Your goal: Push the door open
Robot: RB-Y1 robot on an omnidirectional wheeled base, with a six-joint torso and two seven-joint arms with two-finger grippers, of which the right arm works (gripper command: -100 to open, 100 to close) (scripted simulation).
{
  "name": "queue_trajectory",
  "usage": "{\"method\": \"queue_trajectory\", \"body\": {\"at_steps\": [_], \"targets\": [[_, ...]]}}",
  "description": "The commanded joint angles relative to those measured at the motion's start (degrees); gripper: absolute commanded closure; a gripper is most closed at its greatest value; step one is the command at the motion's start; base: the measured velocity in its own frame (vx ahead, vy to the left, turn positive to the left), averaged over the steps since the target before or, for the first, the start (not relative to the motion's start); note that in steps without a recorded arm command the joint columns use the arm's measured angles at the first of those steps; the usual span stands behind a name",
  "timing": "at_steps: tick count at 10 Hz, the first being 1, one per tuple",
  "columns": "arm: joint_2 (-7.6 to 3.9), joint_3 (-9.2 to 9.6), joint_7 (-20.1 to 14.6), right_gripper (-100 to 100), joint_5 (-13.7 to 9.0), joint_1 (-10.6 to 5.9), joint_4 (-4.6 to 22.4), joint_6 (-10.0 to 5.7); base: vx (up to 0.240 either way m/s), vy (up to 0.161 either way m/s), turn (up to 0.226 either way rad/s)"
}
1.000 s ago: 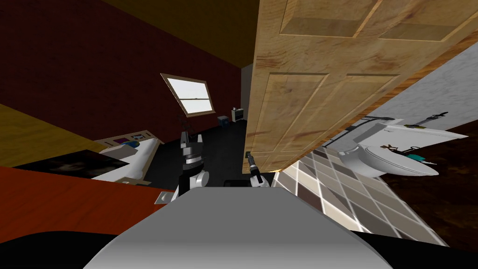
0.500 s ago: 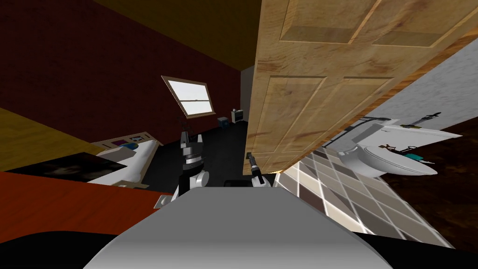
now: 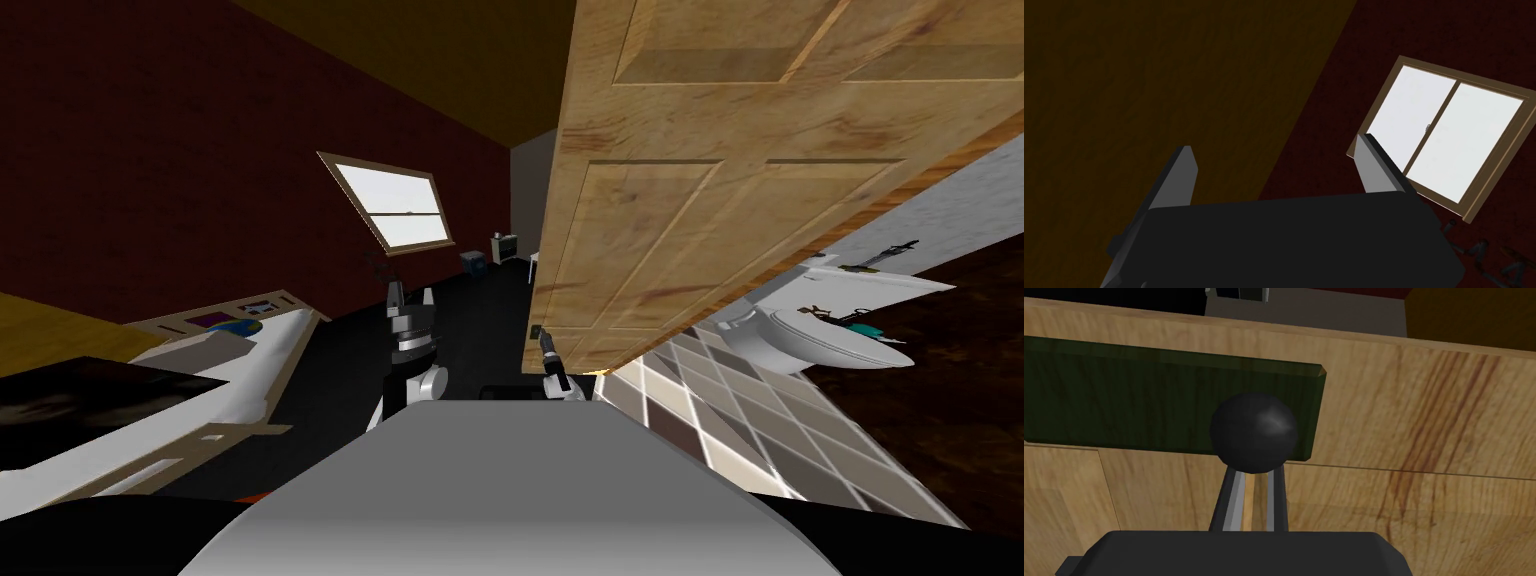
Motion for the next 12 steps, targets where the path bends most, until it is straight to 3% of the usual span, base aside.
{"method": "queue_trajectory", "body": {"at_steps": [1,2,6,8,12], "targets": [[-0.13,-1.53,0.38,100,-0.75,-0.04,-0.40,0.06,0.228,0.124,-0.124],[-0.81,1.10,1.02,-100,-1.69,-0.02,-0.12,-0.11,0.068,0.007,-0.246],[-0.87,5.08,2.80,-100,-4.00,0.53,-0.77,-0.11,-0.079,-0.096,-0.155],[-0.34,7.33,3.81,-100,-5.31,0.83,-1.15,-0.11,-0.070,-0.044,-0.149],[2.03,11.89,5.85,-100,-7.97,1.46,-1.90,-0.11,-0.087,0.012,-0.156]]}}
